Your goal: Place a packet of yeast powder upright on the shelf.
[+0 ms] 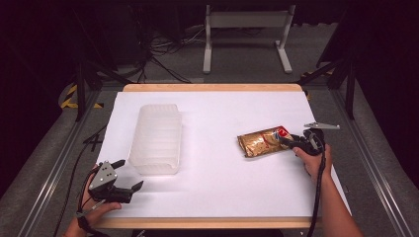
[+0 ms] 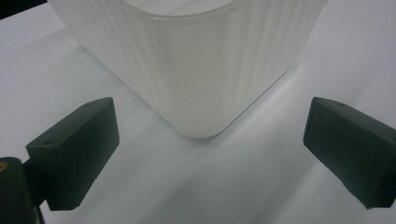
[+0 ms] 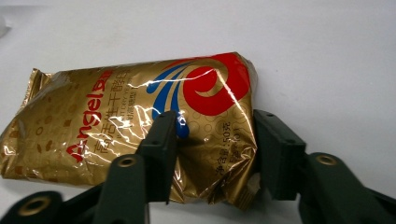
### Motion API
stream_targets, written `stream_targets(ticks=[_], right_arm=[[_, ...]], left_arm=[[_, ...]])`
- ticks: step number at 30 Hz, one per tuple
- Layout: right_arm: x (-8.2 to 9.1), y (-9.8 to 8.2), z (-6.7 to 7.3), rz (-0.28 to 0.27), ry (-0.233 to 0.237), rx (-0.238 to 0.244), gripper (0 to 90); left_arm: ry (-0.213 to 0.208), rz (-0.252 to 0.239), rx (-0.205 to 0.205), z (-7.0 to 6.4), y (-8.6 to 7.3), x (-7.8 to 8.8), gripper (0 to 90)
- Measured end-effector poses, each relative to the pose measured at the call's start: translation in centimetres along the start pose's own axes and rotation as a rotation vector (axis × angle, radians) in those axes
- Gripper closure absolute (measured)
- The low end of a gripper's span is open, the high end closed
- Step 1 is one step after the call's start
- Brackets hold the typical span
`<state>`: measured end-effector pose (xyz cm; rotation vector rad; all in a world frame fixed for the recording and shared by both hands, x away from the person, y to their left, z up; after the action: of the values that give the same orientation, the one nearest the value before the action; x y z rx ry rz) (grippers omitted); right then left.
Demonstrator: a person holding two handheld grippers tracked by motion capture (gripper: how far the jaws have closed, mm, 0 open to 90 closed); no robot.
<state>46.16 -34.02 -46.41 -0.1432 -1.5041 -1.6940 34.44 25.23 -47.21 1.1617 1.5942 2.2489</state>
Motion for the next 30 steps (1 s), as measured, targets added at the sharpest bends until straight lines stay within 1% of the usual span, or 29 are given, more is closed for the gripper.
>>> stream_targets(ticks=[1, 2, 4, 5, 8, 11, 12, 13, 16, 18, 20, 21, 24, 29, 30], right_arm=[[0.0, 0.0, 0.0, 0.002, -0.004, 0.000, 59.6], [0.1, 0.0, -0.1, -0.003, -0.004, -0.001, 67.1], [0.3, 0.0, -0.1, -0.016, 0.007, -0.002, 77.3], [0.3, 0.0, 0.0, -0.018, 0.011, 0.005, 78.9], [0.3, 0.0, 0.3, -0.027, -0.003, 0.025, 81.5], [0.8, 0.4, 0.7, -0.055, 0.001, 0.056, 84.4], [1.2, 0.7, 1.0, -0.074, 0.010, 0.064, 85.0], [1.7, 1.1, 1.5, -0.098, 0.021, 0.076, 85.8], [2.8, 2.1, 2.6, -0.131, 0.041, 0.123, 87.0], [3.6, 2.8, 3.4, -0.154, 0.049, 0.171, 87.7], [4.3, 3.4, 4.4, -0.177, 0.069, 0.194, 88.1], [4.5, 3.7, 4.8, -0.182, 0.069, 0.212, 88.3], [5.0, 4.5, 6.1, -0.203, 0.094, 0.249, 88.7], [5.4, 5.7, 7.9, -0.205, 0.107, 0.318, 88.9], [5.5, 5.9, 8.2, -0.203, 0.110, 0.325, 89.0]], left_arm=[[0.001, -0.001, -0.001, 0.0, 0.0, 0.0, 4.3], [0.000, -0.001, 0.001, 0.0, 0.0, 0.0, 4.4], [0.001, -0.002, 0.003, 0.0, 0.0, 0.1, 4.4], [0.001, -0.002, 0.002, 0.0, 0.0, 0.1, 4.3], [-0.001, -0.001, 0.003, 0.0, 0.0, 0.1, 4.3], [-0.003, 0.000, 0.005, 0.0, -0.1, 0.1, 4.4], [-0.004, -0.001, 0.003, 0.1, -0.1, 0.1, 4.4], [-0.003, 0.000, 0.004, 0.1, -0.1, 0.1, 4.4], [-0.002, 0.000, 0.005, 0.1, -0.1, 0.1, 4.3], [-0.003, 0.002, 0.006, 0.1, -0.1, 0.1, 4.4], [-0.002, 0.002, 0.006, 0.1, -0.1, 0.0, 4.3], [-0.002, 0.003, 0.004, 0.1, -0.1, 0.0, 4.3], [-0.003, 0.006, 0.002, 0.0, -0.1, 0.0, 4.3], [-0.002, 0.006, 0.004, 0.1, -0.1, 0.0, 4.3], [-0.003, 0.004, 0.005, 0.1, -0.1, 0.0, 4.3]])
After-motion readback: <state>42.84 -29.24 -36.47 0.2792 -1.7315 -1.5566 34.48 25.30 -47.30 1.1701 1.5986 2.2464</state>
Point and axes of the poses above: each handheld gripper's, and its own axes: x roughly backward along the jaws, y roughly out of its top, z roughly to its left, the point moved 4 cm from there along -x, roughly forward along the jaws, and after that the axes turned 5 degrees about y, right-handed, at the moved point
